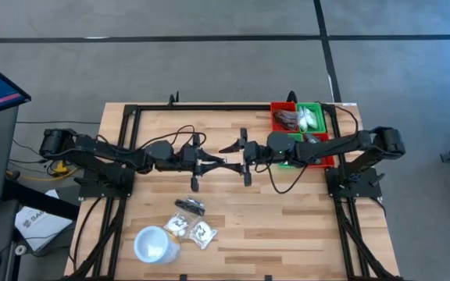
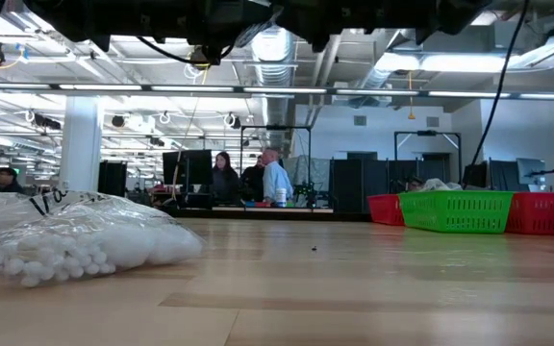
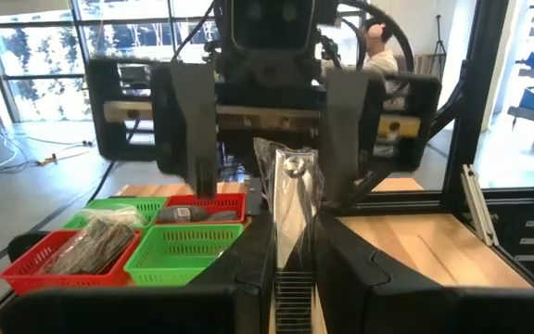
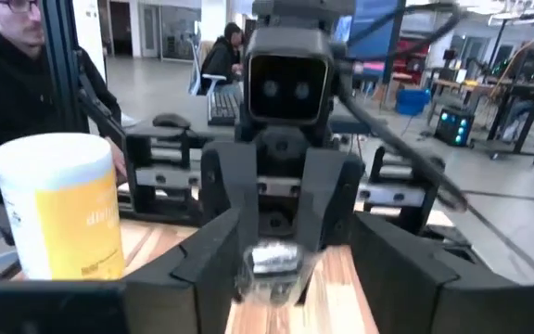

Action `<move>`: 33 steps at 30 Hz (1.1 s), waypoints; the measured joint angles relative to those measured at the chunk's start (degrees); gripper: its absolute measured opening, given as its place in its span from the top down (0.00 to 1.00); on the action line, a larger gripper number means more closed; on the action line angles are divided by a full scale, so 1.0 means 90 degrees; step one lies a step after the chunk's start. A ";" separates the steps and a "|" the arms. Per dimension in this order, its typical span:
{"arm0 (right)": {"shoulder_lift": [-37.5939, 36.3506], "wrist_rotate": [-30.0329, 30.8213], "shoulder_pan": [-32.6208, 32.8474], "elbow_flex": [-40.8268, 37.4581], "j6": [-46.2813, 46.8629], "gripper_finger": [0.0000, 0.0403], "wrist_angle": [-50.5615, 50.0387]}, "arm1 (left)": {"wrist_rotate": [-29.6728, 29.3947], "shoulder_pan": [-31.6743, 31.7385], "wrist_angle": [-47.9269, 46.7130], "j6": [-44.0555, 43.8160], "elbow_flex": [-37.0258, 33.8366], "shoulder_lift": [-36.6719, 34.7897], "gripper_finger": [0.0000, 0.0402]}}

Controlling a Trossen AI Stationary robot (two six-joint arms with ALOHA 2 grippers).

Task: Pick & Place Travel size toiletries
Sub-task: Put the silver nail cutter into the bottom green bin

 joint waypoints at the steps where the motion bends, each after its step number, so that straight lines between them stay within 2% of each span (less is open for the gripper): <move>1: -0.0012 0.0000 0.0000 0.0021 -0.0039 0.54 -0.0006 | -0.0002 0.0000 -0.0002 0.0002 0.0000 0.0000 0.88; 11: -0.0034 -0.0157 0.0002 0.0029 -0.0158 0.89 -0.0162 | -0.0015 0.0002 -0.0012 0.0009 -0.0009 0.0000 0.88; 23: -0.0027 -0.0165 -0.0002 0.0031 -0.0261 0.89 -0.0208 | -0.0009 0.0002 -0.0021 0.0014 -0.0012 0.0000 0.86; 33: -0.0110 -0.0165 -0.0049 0.0035 -0.0263 0.89 -0.0419 | -0.0046 0.0002 0.0025 0.0012 -0.0005 0.0000 0.71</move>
